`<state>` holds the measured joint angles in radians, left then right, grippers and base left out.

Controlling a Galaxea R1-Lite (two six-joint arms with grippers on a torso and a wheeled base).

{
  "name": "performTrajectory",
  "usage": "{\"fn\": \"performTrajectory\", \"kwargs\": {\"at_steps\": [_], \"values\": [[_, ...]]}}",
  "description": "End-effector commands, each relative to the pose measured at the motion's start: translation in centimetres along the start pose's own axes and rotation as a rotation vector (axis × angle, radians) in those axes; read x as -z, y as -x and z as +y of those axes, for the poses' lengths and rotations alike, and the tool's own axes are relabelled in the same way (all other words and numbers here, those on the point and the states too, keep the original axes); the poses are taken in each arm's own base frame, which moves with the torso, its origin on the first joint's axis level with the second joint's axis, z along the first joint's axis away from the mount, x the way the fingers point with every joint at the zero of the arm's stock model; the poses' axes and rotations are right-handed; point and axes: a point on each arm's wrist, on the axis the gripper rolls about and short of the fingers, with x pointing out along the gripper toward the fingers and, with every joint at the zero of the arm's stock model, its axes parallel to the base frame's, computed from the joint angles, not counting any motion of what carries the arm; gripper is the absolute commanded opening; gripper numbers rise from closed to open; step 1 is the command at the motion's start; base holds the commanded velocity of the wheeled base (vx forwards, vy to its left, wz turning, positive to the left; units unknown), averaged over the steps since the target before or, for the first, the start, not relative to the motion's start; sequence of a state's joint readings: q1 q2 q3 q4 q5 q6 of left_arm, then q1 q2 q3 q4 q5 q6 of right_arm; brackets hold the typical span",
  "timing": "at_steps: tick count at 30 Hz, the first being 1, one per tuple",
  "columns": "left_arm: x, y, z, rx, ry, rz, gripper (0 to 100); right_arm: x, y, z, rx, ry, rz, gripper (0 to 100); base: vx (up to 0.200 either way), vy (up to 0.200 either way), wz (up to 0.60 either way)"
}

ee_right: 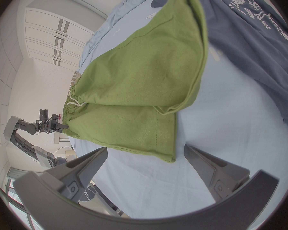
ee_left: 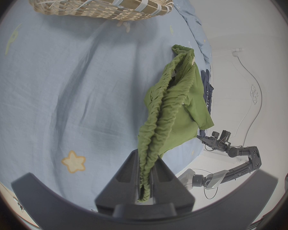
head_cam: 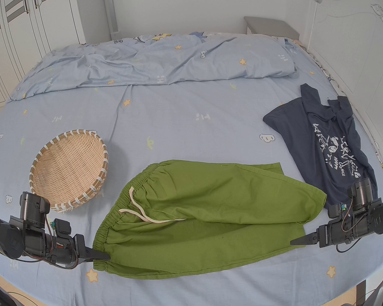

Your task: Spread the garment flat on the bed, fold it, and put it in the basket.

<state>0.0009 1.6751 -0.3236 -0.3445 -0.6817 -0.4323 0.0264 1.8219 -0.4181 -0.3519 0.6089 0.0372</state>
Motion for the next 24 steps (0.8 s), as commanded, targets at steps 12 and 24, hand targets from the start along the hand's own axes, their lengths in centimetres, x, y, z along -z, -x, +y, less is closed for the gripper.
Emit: {"fn": "performTrajectory", "kwargs": {"at_steps": [12, 24], "values": [[-0.1, 0.1, 0.1, -0.001, 0.002, -0.006, 0, -0.1, -1.5, -0.6, -0.013, 0.007, 0.012, 0, 0.0, 0.0, 0.0], [-0.2, 0.2, 0.3, -0.007, 0.019, -0.012, 0, 0.2, -1.3, -0.5, -0.014, 0.003, 0.017, 0, 0.0, 0.0, 0.0]]}}
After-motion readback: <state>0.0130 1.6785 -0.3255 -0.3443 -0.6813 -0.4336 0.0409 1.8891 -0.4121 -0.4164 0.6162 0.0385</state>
